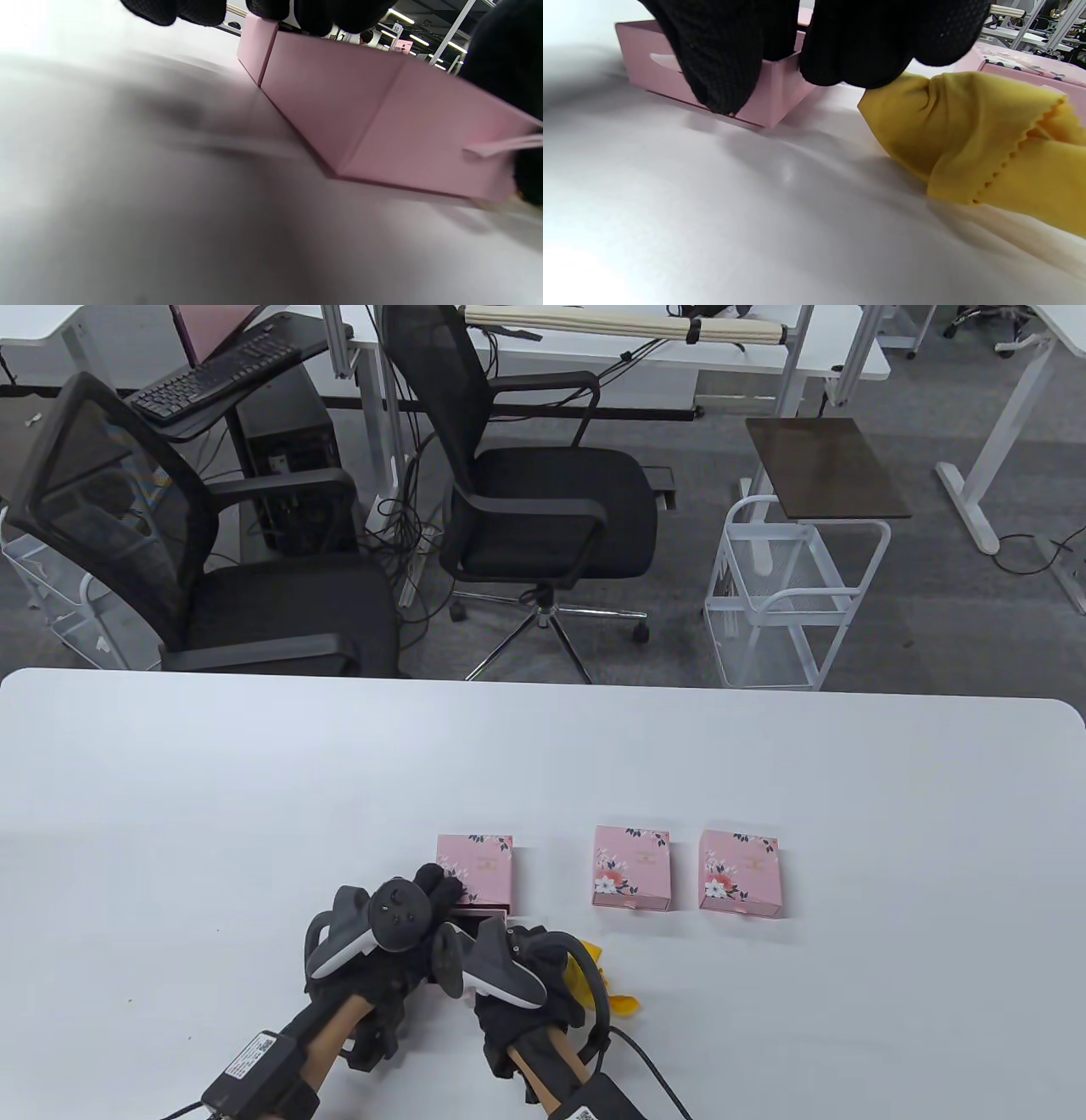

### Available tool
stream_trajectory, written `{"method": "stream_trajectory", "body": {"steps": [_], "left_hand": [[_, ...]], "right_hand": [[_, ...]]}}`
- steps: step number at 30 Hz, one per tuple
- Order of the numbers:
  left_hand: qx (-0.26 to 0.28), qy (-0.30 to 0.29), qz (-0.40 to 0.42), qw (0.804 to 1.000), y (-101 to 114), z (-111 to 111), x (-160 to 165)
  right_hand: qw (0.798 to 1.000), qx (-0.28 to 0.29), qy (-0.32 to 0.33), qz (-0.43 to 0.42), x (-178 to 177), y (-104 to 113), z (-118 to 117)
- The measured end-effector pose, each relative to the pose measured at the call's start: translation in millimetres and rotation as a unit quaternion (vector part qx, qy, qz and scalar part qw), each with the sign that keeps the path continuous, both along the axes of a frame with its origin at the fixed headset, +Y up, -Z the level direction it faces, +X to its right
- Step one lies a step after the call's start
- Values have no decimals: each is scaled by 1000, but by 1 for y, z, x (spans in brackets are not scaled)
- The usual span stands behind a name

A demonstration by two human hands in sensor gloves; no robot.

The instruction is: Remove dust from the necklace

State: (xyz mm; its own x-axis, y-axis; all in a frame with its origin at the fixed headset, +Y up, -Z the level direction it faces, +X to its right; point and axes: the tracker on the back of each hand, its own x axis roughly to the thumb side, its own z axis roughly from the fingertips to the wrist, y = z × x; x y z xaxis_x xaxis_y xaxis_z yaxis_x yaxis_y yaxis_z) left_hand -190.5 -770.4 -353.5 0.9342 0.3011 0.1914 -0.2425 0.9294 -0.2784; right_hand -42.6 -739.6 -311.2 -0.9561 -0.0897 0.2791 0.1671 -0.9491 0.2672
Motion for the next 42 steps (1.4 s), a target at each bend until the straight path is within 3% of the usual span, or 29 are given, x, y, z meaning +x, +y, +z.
{"method": "stream_trajectory", "body": {"steps": [7,20,30,37,42], "left_hand": [[-3,2,4,1000,0,0,0],[-10,2,12,1000,1,-1,-2],[-9,3,10,1000,2,-3,-1],[-19,5,31,999,0,-5,-5],[-14,6,34,999,0,-5,-6]], "right_hand": [[999,41,3,-22,6,8,-2],[999,36,-14,-23,8,6,-3],[995,93,-25,-22,4,-2,-8],[992,118,-44,-27,-4,-4,-21],[992,98,-64,-38,-6,-5,-39]]}}
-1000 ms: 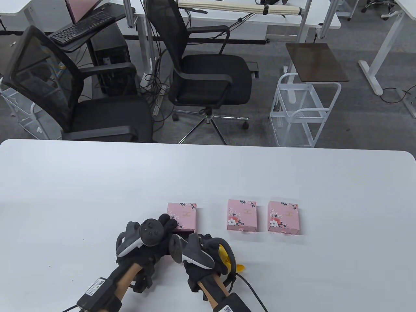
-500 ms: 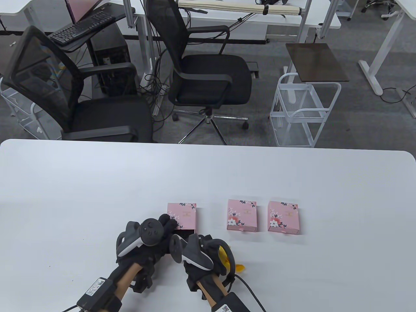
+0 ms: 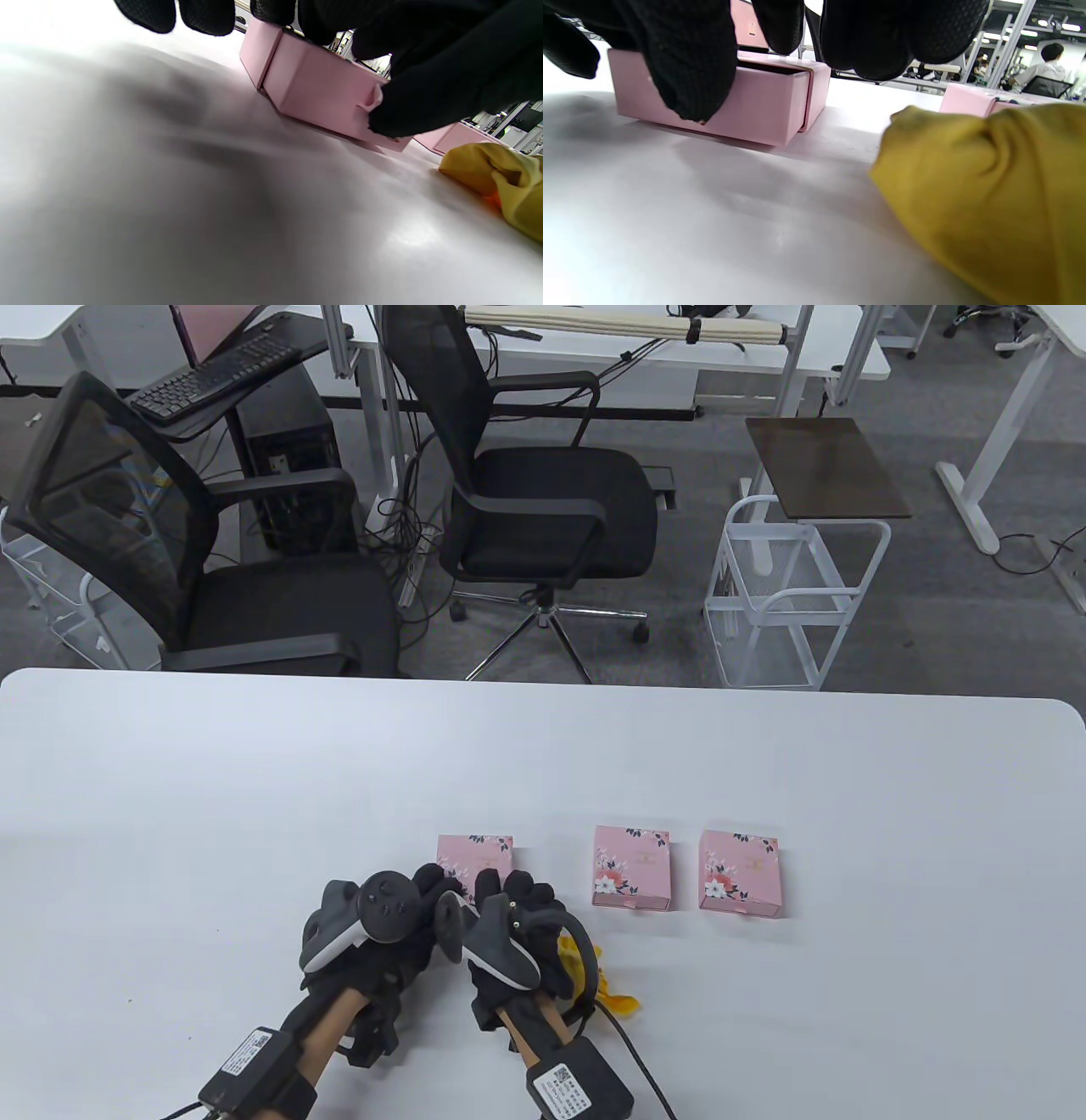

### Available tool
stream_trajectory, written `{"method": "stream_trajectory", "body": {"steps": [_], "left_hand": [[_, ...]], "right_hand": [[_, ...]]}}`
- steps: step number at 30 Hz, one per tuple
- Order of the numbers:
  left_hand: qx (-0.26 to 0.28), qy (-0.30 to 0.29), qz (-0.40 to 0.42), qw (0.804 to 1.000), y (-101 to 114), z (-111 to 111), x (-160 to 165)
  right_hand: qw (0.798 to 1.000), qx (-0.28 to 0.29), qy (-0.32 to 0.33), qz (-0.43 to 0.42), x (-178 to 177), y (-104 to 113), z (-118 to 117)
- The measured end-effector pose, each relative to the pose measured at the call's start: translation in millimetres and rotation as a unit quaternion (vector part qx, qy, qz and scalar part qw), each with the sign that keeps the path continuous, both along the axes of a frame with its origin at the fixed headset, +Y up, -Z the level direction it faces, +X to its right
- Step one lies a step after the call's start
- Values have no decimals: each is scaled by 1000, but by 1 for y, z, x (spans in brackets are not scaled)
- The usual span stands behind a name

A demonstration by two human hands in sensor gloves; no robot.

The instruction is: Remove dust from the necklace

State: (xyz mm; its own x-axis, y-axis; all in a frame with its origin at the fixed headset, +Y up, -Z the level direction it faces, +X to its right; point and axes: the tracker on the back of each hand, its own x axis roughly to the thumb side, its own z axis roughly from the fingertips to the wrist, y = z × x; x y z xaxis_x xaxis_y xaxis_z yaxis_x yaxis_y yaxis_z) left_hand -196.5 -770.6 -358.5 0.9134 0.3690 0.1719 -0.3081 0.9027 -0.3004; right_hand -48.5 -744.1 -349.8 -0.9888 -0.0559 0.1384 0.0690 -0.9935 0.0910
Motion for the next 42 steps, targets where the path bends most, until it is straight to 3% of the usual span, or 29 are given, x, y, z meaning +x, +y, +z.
{"method": "stream_trajectory", "body": {"steps": [5,9,14,19,22,25,28,31,42], "left_hand": [[3,0,3,1000,0,0,0],[2,0,10,1000,-1,1,-1],[-2,-5,20,1000,2,0,-6],[46,28,65,996,31,13,-23],[64,41,101,992,49,26,-32],[87,43,125,987,58,40,-36],[114,49,145,982,58,50,-37],[105,43,133,985,54,53,-39],[80,70,129,986,49,55,-49]], "right_hand": [[1000,12,-18,-1,-4,3,-13],[998,53,-38,-17,-9,3,-21],[999,22,-35,-18,-11,11,-18],[997,-51,-21,-54,-7,26,-22],[991,-58,-44,-115,-15,20,-27],[988,-97,-64,-103,-24,8,-32],[987,-116,-76,-79,-28,-1,-37],[981,-145,-86,-96,-25,-6,-40],[984,-113,-77,-113,-17,5,-34]]}}
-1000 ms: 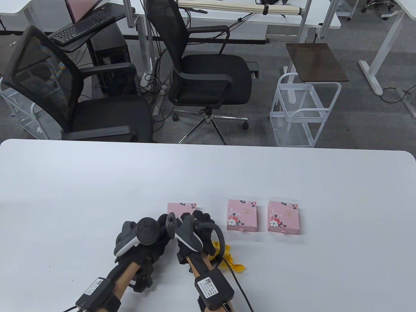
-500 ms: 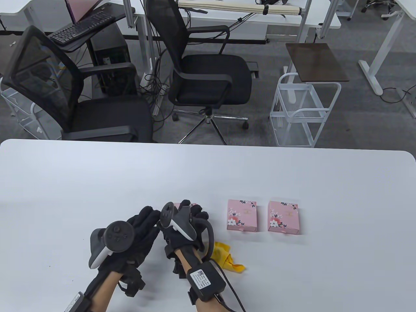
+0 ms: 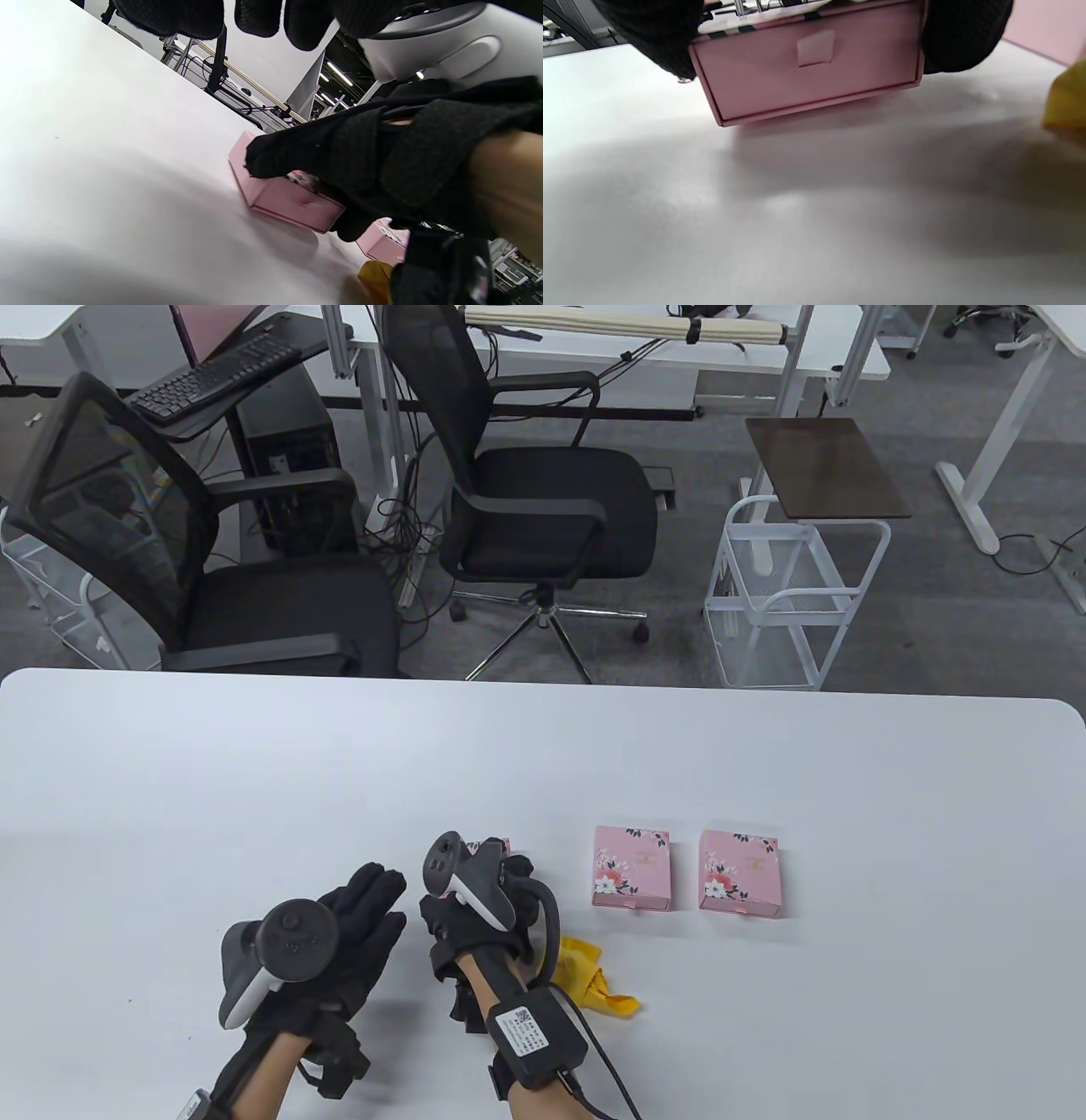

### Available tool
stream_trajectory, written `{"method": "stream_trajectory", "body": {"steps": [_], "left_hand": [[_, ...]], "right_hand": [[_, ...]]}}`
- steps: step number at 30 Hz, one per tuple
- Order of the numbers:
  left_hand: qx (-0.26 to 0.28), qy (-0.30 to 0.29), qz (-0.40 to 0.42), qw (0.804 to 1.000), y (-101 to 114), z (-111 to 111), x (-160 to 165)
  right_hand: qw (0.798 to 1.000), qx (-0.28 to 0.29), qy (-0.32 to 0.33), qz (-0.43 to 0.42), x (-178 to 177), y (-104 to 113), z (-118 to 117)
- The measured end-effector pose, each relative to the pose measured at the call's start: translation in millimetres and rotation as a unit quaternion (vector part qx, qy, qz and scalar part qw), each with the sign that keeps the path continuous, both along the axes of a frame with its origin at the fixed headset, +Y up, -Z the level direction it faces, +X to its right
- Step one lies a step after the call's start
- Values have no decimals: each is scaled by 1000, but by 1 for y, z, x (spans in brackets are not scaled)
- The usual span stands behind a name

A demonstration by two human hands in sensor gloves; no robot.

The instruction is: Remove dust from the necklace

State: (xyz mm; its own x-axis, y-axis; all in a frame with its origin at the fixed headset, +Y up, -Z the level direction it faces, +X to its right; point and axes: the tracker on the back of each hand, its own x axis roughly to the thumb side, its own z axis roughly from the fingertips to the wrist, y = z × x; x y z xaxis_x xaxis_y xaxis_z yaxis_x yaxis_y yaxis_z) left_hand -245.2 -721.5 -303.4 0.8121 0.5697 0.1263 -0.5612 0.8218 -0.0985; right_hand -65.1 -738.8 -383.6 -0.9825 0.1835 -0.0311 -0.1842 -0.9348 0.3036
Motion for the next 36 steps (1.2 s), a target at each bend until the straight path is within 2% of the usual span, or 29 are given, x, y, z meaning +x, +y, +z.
{"method": "stream_trajectory", "body": {"steps": [5,8,11,15,20,25,31,33,36], "left_hand": [[5,1,-8,1000,-1,1,1],[8,0,-15,1000,-1,3,3],[10,-2,-22,1000,-1,4,5],[13,-6,-31,999,-1,5,7],[15,-10,-37,999,-1,5,10],[15,-14,-44,999,-2,5,11],[18,-16,-47,999,-3,5,12],[19,-16,-47,999,-3,5,12],[19,-17,-47,999,-3,5,13]], "right_hand": [[999,38,7,-29,20,37,11],[997,66,11,-49,47,64,21],[994,87,-5,-65,80,77,33],[993,96,-27,-58,128,83,54],[994,84,-64,-33,183,72,78],[994,43,-101,-25,227,41,93],[992,-9,-125,4,250,-2,98],[991,-26,-129,5,255,-12,98],[990,-42,-131,-18,257,-16,97]]}}
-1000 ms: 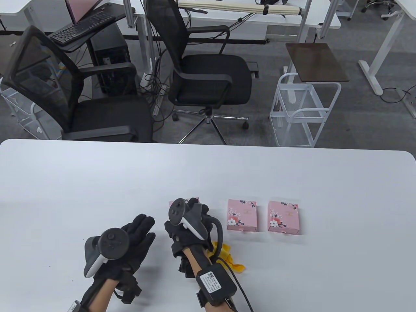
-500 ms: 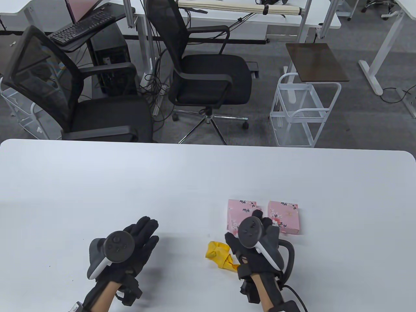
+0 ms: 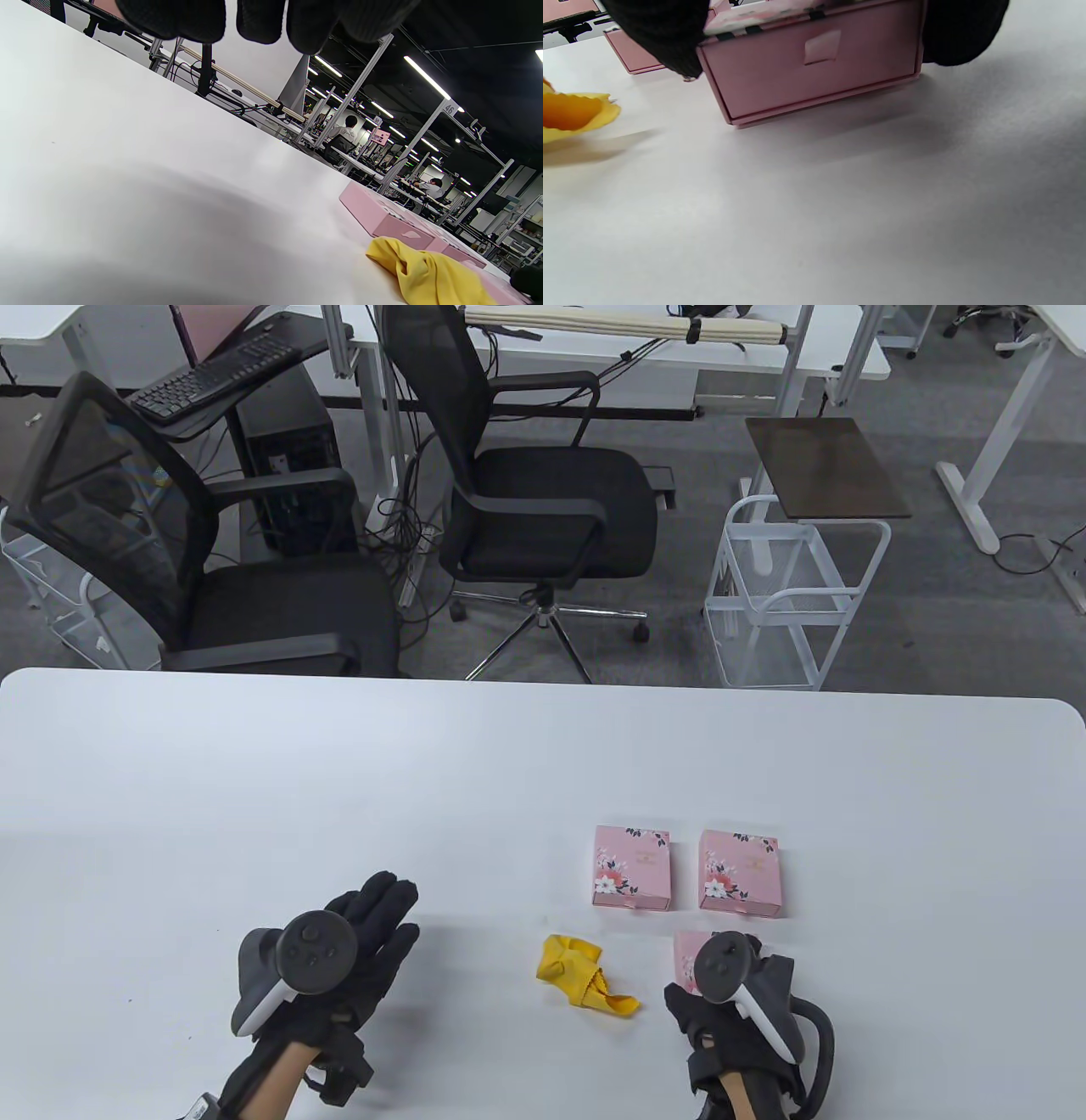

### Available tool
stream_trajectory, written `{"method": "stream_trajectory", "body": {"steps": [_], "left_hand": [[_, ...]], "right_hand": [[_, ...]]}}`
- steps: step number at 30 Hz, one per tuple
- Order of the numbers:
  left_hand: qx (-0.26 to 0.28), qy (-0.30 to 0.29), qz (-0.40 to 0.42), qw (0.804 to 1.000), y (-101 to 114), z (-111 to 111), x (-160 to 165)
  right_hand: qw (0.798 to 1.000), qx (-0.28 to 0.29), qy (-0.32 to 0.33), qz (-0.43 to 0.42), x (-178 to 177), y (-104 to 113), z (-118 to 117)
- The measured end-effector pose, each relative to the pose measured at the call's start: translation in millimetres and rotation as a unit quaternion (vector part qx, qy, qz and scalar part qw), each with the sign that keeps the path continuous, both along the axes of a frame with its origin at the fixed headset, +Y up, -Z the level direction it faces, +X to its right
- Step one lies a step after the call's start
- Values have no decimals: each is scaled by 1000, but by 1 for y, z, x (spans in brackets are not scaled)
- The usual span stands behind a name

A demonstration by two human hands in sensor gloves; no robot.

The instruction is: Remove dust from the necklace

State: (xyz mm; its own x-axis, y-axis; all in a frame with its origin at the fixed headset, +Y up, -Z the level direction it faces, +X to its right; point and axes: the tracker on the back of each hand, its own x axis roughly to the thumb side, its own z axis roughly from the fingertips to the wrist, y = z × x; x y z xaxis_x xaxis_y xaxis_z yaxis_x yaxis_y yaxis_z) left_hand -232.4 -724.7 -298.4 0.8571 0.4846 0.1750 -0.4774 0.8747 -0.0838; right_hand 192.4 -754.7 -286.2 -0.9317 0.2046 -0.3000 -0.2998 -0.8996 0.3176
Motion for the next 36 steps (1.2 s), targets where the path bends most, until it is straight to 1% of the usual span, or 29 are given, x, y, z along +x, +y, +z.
{"method": "stream_trajectory", "body": {"steps": [3,5,8,9,11,12,13,14,16,17,19,21,23,24,25,26,27,30,31,32,36], "left_hand": [[0,0,-2,1000,0,0,1],[3,1,-3,1000,0,1,1],[10,2,-2,1000,2,1,1],[15,2,0,1000,3,2,2],[21,3,-2,1000,4,4,3],[26,3,-7,1000,4,4,5],[30,2,-10,1000,4,5,6],[41,0,-16,999,3,6,9],[58,-2,-30,998,2,8,14],[65,-4,-44,997,2,10,17],[96,3,-66,993,5,14,23],[123,10,-86,989,8,18,28],[154,19,-128,980,11,24,36],[165,20,-163,972,12,26,41],[165,17,-188,968,12,27,44],[155,12,-224,962,12,28,49],[141,5,-254,957,10,30,54],[102,-8,-302,948,6,31,62],[97,-10,-311,945,5,31,63],[92,-12,-318,943,3,32,65],[84,-15,-316,945,2,31,65]], "right_hand": [[1000,-18,8,8,1,4,-2],[1000,-13,10,17,-1,10,-3],[997,53,18,52,-13,34,-6],[993,93,34,58,-25,48,-7],[988,139,52,48,-41,60,-6],[981,177,65,37,-57,68,-5],[977,196,74,30,-66,70,-4],[969,227,95,16,-83,73,-2],[960,254,119,8,-103,71,1],[952,269,142,6,-115,68,2],[938,299,174,26,-136,59,5],[926,313,200,61,-145,53,7],[911,317,234,123,-152,46,9],[905,312,246,153,-154,42,10],[901,296,259,182,-156,38,11],[900,266,271,215,-157,35,11],[901,219,283,245,-158,30,10],[910,180,293,233,-157,22,8],[911,174,295,229,-157,21,8],[914,157,296,226,-157,19,7],[908,165,304,237,-159,20,9]]}}
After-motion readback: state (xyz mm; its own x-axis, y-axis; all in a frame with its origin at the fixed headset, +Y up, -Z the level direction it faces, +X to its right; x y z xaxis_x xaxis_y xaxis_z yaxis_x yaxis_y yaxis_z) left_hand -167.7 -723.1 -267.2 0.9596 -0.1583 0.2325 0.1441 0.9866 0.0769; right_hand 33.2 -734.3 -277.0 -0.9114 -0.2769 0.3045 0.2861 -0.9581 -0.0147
